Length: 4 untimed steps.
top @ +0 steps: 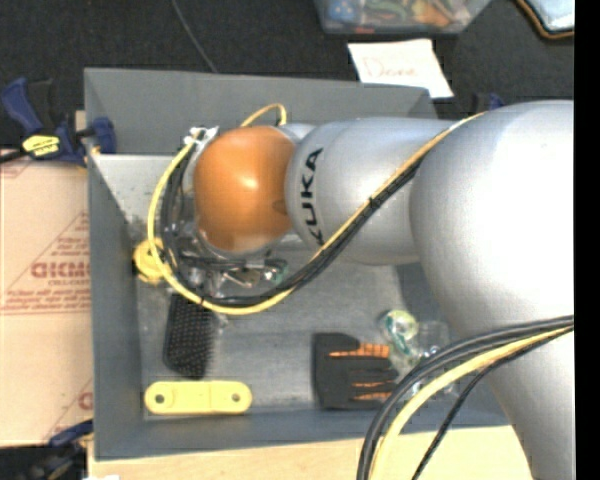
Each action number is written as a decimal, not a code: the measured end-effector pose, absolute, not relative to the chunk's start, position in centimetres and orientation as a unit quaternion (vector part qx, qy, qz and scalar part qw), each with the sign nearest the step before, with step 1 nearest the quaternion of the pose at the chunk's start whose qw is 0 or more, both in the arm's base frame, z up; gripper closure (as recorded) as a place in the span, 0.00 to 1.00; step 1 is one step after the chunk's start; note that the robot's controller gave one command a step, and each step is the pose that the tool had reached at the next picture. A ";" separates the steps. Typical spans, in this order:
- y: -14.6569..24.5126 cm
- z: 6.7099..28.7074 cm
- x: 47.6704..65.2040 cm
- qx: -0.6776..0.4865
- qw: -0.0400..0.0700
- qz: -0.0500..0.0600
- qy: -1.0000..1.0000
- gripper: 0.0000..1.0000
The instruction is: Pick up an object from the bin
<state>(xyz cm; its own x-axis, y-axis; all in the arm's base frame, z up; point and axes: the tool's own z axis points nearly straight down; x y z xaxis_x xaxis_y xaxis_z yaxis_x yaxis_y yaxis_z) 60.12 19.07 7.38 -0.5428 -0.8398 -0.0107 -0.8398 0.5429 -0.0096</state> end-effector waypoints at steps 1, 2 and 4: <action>19.1 7.6 60.1 -0.477 0.007 -0.001 0.879 1.00; 19.0 9.6 59.9 -0.476 0.005 -0.001 0.879 1.00; 18.9 14.8 60.0 -0.474 0.005 -0.001 0.881 1.00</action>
Offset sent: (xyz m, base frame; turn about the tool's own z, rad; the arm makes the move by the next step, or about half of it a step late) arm -0.0002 0.0001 0.0581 0.0016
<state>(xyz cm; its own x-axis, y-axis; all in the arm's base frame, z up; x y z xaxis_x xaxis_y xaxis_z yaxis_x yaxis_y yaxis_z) 59.97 18.85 14.84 -0.5510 -0.8344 -0.0081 -0.8344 0.5511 -0.0064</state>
